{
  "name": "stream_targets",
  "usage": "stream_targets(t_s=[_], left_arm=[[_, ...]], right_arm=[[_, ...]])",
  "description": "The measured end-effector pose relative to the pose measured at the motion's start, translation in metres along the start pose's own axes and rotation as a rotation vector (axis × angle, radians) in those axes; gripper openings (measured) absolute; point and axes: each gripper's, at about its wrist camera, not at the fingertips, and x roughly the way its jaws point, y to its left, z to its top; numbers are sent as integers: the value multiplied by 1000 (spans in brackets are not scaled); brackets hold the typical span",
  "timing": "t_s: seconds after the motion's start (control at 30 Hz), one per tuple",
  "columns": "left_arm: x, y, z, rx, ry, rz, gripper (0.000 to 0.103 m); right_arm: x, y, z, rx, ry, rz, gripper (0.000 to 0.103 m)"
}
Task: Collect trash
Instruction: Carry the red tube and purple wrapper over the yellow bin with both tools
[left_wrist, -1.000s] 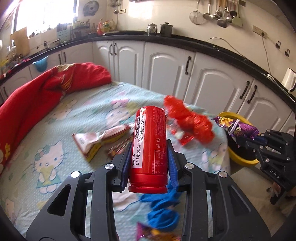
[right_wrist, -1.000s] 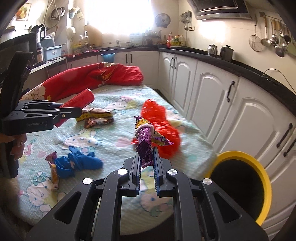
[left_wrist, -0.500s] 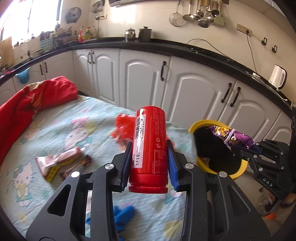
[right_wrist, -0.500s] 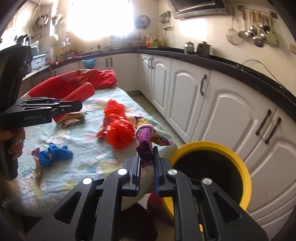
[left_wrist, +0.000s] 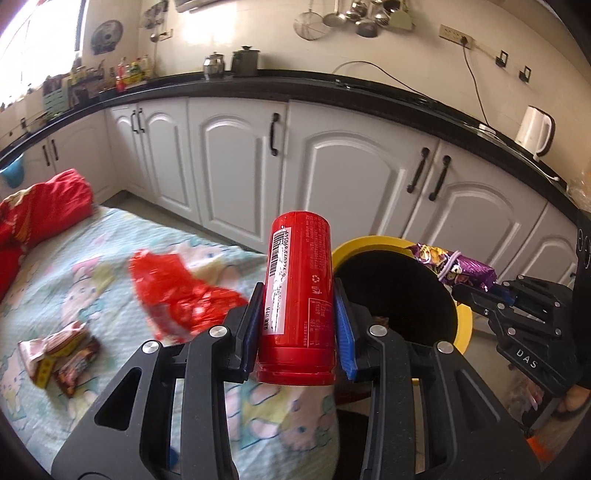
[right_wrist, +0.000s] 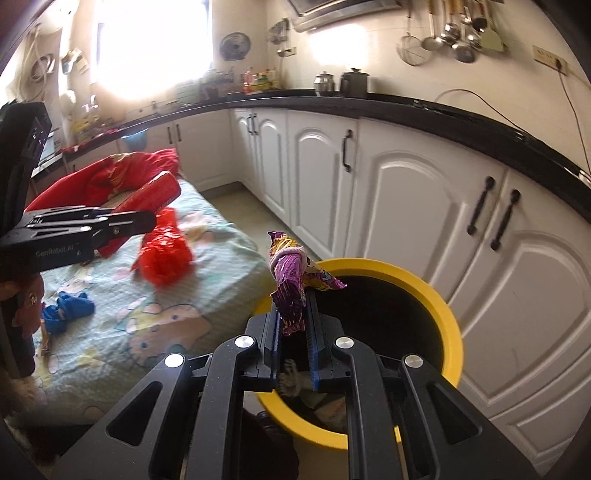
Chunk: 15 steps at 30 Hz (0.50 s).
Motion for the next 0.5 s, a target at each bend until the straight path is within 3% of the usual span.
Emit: stream_targets(t_s=[0.5], left_arm=[[53,-57,5,65,60,-93,27]], right_arm=[[9,-52,-20,100,27,-69,12]])
